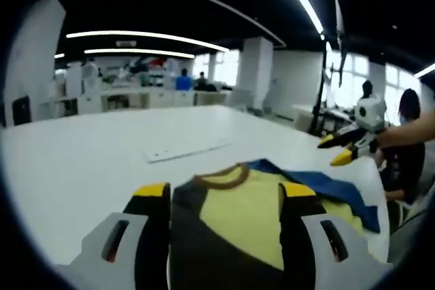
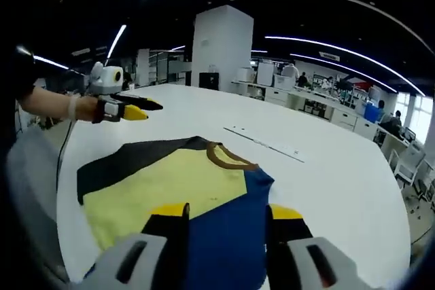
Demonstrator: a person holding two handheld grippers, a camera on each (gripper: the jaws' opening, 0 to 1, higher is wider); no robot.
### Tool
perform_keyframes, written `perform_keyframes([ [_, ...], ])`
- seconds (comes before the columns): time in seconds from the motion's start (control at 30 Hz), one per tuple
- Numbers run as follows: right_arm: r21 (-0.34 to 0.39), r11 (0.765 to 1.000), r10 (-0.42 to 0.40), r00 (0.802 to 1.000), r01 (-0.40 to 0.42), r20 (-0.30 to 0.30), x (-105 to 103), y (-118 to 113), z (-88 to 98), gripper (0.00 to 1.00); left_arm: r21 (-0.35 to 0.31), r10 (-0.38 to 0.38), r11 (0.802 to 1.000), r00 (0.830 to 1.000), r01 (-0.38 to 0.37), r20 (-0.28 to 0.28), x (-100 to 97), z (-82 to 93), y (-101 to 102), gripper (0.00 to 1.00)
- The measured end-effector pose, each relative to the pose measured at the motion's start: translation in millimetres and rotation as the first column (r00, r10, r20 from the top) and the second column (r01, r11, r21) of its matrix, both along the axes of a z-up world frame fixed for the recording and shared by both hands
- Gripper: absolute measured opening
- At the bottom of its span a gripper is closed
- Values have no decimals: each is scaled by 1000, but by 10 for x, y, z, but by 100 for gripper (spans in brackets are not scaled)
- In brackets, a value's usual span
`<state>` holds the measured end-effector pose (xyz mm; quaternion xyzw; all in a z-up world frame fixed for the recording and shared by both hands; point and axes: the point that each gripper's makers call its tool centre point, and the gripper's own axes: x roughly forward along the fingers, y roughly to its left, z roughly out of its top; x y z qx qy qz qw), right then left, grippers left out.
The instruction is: Fold the garment on the visible template until the final outline fits inside the template.
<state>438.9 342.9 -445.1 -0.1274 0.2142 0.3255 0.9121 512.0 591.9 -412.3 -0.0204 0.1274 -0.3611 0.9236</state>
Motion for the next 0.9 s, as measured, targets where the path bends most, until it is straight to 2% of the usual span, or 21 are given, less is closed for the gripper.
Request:
perform_keyframes([
  [0.17,-1,1000,-12,1000,12,-7,-543,2,-74,38,-57,70,996,997,-72,-36,-230,-40,186,57],
  [0.33,13,999,-39,998,40,-39,-922,42,-175,35,-95,120,987,990,-127,-76,-459,-66,370,56],
  [0.43,8,1000,-23,998,23,-62,-1147,140,-277,32,-109,141,983,986,-151,-89,-619,-38,456,54],
  [0.6,-10,1000,10,995,-11,-98,-1357,286,-425,32,-129,175,974,980,-186,-91,-852,26,587,54],
  [0.77,-5,999,46,992,-46,-117,-1486,412,-469,31,-130,204,968,975,-214,-89,-1004,84,688,54],
  [0.9,-26,997,67,990,-70,-125,-1553,428,-507,31,-119,214,968,974,-222,-77,-1091,128,741,54],
])
